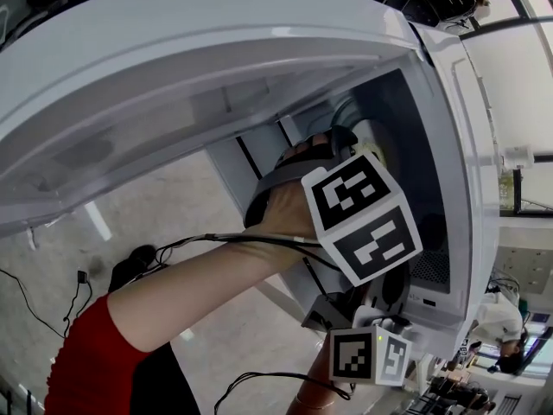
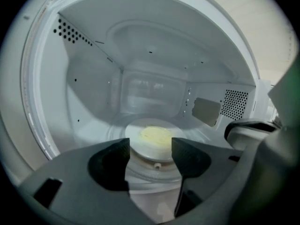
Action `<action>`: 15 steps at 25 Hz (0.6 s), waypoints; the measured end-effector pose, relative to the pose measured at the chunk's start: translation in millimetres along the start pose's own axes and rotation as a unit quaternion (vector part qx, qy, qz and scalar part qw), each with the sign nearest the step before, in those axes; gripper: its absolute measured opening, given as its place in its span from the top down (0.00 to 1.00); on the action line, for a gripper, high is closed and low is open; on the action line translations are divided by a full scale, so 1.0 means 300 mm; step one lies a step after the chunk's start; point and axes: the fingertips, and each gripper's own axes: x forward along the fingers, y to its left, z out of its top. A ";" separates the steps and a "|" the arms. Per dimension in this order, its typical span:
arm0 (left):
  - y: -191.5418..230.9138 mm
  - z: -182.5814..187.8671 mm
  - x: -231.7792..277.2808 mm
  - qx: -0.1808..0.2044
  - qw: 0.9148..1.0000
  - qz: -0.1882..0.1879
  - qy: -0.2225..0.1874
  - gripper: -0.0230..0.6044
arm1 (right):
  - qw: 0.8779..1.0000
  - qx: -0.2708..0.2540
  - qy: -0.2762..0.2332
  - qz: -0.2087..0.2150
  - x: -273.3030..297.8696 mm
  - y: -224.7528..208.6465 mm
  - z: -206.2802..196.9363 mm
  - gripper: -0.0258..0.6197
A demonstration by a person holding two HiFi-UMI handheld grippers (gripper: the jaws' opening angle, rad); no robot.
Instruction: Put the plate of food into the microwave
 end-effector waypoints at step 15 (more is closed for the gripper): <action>-0.014 0.010 -0.211 -0.138 0.971 -0.100 -0.169 0.95 | 1.000 0.003 0.001 0.010 0.013 0.061 0.026 0.94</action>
